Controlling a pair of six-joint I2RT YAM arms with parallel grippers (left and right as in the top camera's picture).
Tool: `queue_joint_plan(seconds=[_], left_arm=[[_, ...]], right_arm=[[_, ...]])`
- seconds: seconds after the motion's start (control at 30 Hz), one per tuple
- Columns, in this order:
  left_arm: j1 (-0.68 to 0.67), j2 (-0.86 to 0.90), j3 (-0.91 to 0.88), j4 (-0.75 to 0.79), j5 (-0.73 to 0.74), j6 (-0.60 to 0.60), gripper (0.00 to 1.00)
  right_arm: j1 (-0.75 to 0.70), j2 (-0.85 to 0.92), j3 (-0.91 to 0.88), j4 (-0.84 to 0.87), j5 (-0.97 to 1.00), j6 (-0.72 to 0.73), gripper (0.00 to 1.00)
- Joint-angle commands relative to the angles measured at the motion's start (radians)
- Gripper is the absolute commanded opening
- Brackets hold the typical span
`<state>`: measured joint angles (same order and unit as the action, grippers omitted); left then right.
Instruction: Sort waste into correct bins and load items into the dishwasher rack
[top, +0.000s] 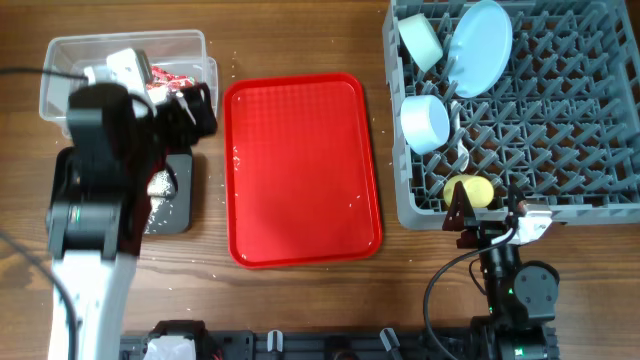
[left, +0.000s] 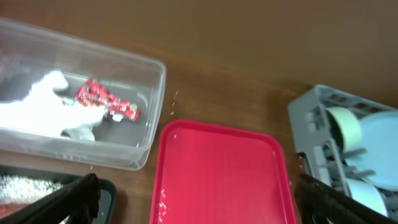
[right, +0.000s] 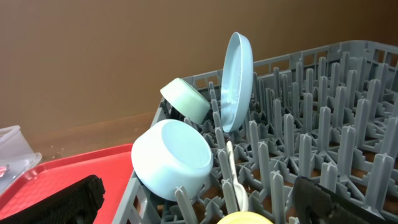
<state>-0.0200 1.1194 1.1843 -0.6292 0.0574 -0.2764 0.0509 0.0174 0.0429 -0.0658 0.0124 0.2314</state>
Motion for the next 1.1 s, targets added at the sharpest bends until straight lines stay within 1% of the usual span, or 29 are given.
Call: queue_joint_plan(seconds=[0.0, 0.07, 0.23, 0.27, 0.33, 0.43, 0.53, 0.63, 0.7, 0.8, 0.93, 1.07], left_arm=[[-0.010, -0.296, -0.278, 0.166, -0.011, 0.090, 1.00], [-0.003, -0.422, -0.410, 0.238, -0.011, 0.090, 1.00], [-0.001, -0.756, -0.831, 0.519, -0.014, 0.086, 1.00], [-0.001, -0.819, -0.902, 0.557, -0.014, 0.086, 1.00], [-0.001, -0.932, -1.010, 0.583, -0.014, 0.086, 1.00], [-0.001, -1.018, -1.073, 0.589, -0.019, 0.086, 1.00], [-0.001, -1.085, -1.144, 0.657, -0.022, 0.086, 1.00], [-0.002, -1.117, -1.179, 0.705, -0.022, 0.086, 1.00], [-0.001, -1.117, -1.178, 0.710, -0.022, 0.086, 1.00], [-0.001, -1.117, -1.178, 0.686, -0.022, 0.085, 1.00], [-0.002, -1.117, -1.179, 0.555, -0.021, 0.047, 1.00], [-0.001, -1.117, -1.178, 0.553, -0.022, 0.037, 1.00]], right_arm=[[0.005, -0.010, -0.005, 0.004, 0.017, 0.011, 1.00], [0.005, -0.010, -0.005, 0.004, 0.017, 0.011, 1.00], [0.005, -0.010, -0.005, 0.004, 0.017, 0.012, 1.00], [0.005, -0.010, -0.005, 0.004, 0.017, 0.011, 1.00], [0.005, -0.010, -0.005, 0.004, 0.017, 0.011, 1.00], [0.005, -0.010, -0.005, 0.004, 0.017, 0.011, 1.00], [0.005, -0.010, -0.005, 0.004, 0.017, 0.011, 1.00], [0.005, -0.010, -0.005, 0.004, 0.017, 0.011, 1.00], [0.005, -0.010, -0.005, 0.004, 0.017, 0.011, 1.00], [0.005, -0.010, -0.005, 0.004, 0.017, 0.011, 1.00], [0.005, -0.010, -0.005, 0.004, 0.017, 0.012, 1.00], [0.005, -0.010, -0.005, 0.004, 0.017, 0.012, 1.00]])
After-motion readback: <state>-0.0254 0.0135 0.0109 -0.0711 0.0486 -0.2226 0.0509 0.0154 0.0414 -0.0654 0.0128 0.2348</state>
